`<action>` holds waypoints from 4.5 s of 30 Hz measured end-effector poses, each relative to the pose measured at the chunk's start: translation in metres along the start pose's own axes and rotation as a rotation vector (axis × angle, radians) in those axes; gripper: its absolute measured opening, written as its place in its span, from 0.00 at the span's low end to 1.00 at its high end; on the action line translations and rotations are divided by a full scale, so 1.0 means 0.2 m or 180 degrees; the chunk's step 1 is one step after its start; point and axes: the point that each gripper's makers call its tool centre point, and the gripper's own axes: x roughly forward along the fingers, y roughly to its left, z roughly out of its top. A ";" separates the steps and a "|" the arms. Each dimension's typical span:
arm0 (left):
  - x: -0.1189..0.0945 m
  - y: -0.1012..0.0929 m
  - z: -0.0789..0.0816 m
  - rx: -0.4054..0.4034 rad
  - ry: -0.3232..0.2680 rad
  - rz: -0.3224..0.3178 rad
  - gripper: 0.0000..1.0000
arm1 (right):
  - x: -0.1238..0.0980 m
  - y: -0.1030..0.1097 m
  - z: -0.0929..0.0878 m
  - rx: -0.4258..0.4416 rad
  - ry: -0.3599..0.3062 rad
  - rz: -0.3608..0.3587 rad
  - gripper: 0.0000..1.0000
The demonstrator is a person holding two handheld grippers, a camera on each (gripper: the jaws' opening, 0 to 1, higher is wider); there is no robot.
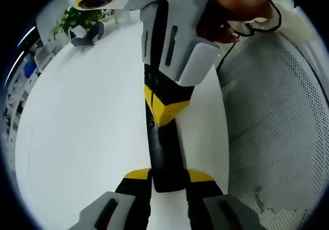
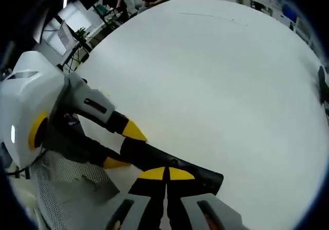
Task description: Press the specified remote control buttons in sequence, fully releasing each button before pressing the next.
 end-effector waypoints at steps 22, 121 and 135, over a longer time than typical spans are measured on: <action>0.00 0.01 0.00 -0.0013 -0.0016 -0.0009 0.23 | 0.00 0.04 -0.06 0.0143 0.0123 0.0178 0.00; -0.01 0.01 0.01 -0.0138 -0.0117 -0.0019 0.22 | 0.02 0.06 0.02 0.0430 -0.0182 0.0442 0.00; -0.01 0.01 0.01 -0.0157 -0.0155 -0.0026 0.22 | 0.05 0.12 0.03 0.0292 -0.0155 0.0527 0.00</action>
